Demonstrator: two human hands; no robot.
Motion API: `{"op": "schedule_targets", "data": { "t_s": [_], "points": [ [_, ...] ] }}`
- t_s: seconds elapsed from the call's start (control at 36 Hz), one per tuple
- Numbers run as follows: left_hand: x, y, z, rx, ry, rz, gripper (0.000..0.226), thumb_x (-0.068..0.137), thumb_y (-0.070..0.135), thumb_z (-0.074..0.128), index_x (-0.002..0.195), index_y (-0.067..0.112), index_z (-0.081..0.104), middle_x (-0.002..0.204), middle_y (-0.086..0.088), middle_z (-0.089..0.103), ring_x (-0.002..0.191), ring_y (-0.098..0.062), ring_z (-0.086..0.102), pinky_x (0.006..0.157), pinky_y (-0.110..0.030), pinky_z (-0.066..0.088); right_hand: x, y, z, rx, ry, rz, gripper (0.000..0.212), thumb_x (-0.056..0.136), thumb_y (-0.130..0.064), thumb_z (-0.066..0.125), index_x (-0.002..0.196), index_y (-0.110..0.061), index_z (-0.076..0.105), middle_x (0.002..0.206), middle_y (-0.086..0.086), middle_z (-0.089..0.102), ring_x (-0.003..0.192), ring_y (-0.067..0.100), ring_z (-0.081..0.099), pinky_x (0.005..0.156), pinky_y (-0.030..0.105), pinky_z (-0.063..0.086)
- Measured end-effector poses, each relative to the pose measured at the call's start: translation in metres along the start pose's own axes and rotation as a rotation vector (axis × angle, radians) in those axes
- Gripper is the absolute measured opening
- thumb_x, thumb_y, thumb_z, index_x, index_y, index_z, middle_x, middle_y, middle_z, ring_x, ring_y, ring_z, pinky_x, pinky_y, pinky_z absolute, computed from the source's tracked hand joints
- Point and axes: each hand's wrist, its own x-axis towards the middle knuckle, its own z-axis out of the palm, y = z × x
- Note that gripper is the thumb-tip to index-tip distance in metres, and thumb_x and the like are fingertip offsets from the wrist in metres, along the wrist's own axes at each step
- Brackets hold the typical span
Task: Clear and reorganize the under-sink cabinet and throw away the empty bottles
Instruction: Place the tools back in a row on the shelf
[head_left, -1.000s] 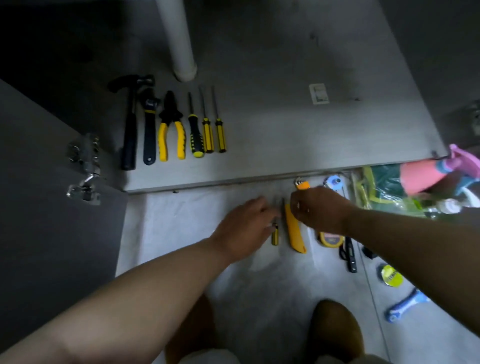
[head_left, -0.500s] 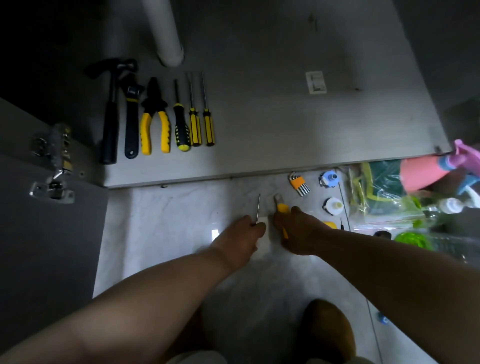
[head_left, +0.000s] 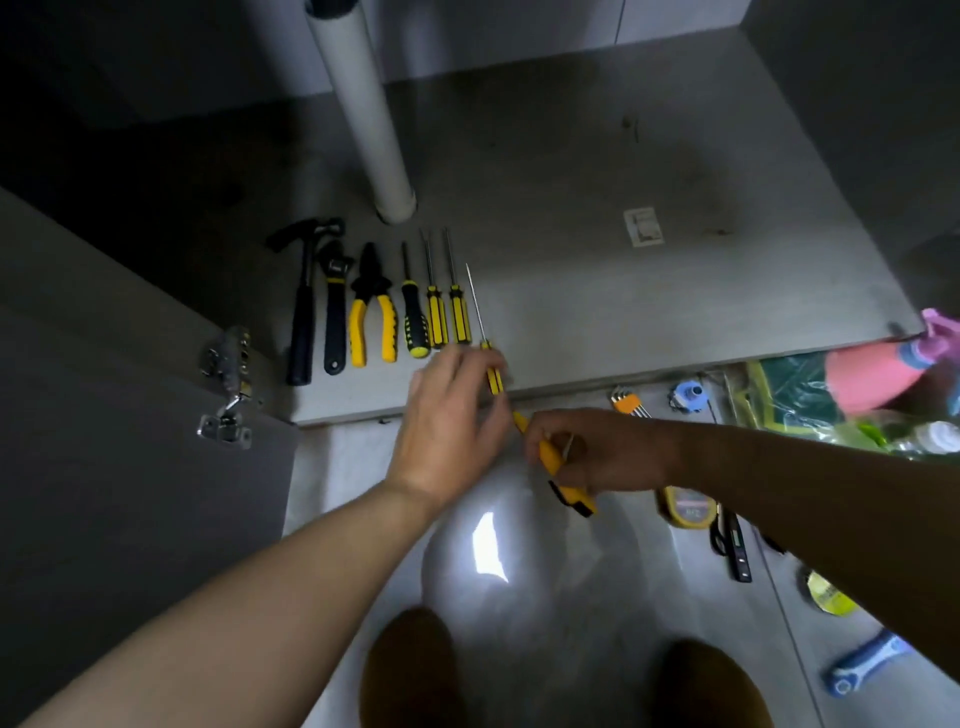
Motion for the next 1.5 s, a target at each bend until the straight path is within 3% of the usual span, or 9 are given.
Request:
{"op": "schedule_targets", "data": {
  "t_s": [0.14,0.31,0.5,0.58,0.64,0.75,0.92,1.42,1.5],
  "points": [
    [0.054,-0.007,-0.013,0.213,0.007,-0.070,0.032,0.090,0.029,0.062,0.122,0.026,0.061,0.115,0.001,0.061,0.112,-0.025,0.052,0.092,-0.037,0.036,0.007,-0.021,-0.014,0.328,0.180,-0.102,0.028,0.091,0.009,0.055,0.109,-0.010,0.063,0.089,0.015,0.050,0.077,0.022,0.054,0.063,0.027,0.051],
    [0.084,-0.019,-0.004,0.362,-0.098,-0.096,0.034,0.093,0.033,0.058,0.127,0.032,0.060,0.118,0.001,0.063,0.117,-0.027,0.048,0.093,-0.040,0.034,0.027,-0.019,-0.034,0.502,0.412,-0.138,0.031,0.092,0.010,0.052,0.113,-0.012,0.062,0.090,0.016,0.053,0.078,0.025,0.052,0.069,0.041,0.047],
    [0.087,-0.035,0.009,0.492,-0.160,-0.014,0.035,0.096,0.041,0.055,0.131,0.037,0.062,0.120,0.007,0.063,0.118,-0.025,0.045,0.094,-0.039,0.031,0.051,-0.007,-0.045,0.327,0.736,-0.096,0.032,0.091,0.005,0.057,0.115,-0.015,0.065,0.078,0.014,0.064,0.068,0.023,0.061,0.063,0.035,0.052],
    [0.086,-0.038,0.012,0.504,-0.149,-0.012,0.034,0.097,0.042,0.055,0.129,0.036,0.064,0.120,0.008,0.063,0.117,-0.026,0.043,0.093,-0.038,0.031,0.064,-0.004,-0.049,0.162,0.781,-0.049,0.035,0.086,-0.002,0.062,0.117,-0.019,0.065,0.089,0.015,0.068,0.079,0.033,0.067,0.074,0.043,0.057],
    [0.086,-0.039,0.014,0.502,-0.149,-0.002,0.035,0.096,0.042,0.057,0.129,0.036,0.064,0.119,0.007,0.062,0.116,-0.026,0.043,0.092,-0.037,0.031,0.074,-0.003,-0.049,0.002,0.809,0.004,0.039,0.084,-0.009,0.065,0.120,-0.023,0.064,0.099,0.017,0.066,0.088,0.035,0.065,0.077,0.034,0.052],
    [0.086,-0.042,0.013,0.492,-0.117,0.015,0.029,0.091,0.034,0.063,0.119,0.035,0.071,0.113,0.002,0.057,0.110,-0.030,0.046,0.088,-0.038,0.034,0.095,-0.011,-0.047,-0.180,0.833,0.033,0.047,0.079,-0.019,0.070,0.125,-0.025,0.062,0.098,0.009,0.046,0.085,0.027,0.052,0.071,0.019,0.031],
    [0.085,-0.047,0.014,0.497,-0.103,0.012,0.038,0.089,0.024,0.065,0.126,0.032,0.067,0.131,0.004,0.058,0.124,-0.029,0.044,0.095,-0.037,0.030,0.116,-0.029,-0.047,-0.311,0.836,-0.002,0.049,0.082,-0.022,0.070,0.130,-0.016,0.062,0.115,0.019,0.050,0.103,0.039,0.056,0.094,0.038,0.049],
    [0.076,-0.043,0.009,0.440,-0.107,-0.046,0.040,0.091,0.022,0.064,0.130,0.029,0.062,0.140,0.000,0.052,0.133,-0.028,0.039,0.101,-0.036,0.030,0.108,-0.021,-0.057,-0.401,0.709,0.020,0.061,0.084,-0.026,0.070,0.141,-0.018,0.050,0.119,0.016,0.053,0.109,0.034,0.053,0.092,0.035,0.047],
    [0.070,-0.032,0.008,0.440,-0.053,-0.043,0.039,0.089,0.018,0.066,0.127,0.025,0.063,0.140,-0.006,0.050,0.134,-0.029,0.040,0.103,-0.037,0.033,0.086,-0.024,-0.072,-0.513,0.695,-0.025,0.040,0.088,-0.021,0.067,0.126,-0.012,0.059,0.113,0.013,0.062,0.103,0.031,0.058,0.081,0.029,0.042]
  ]
}}
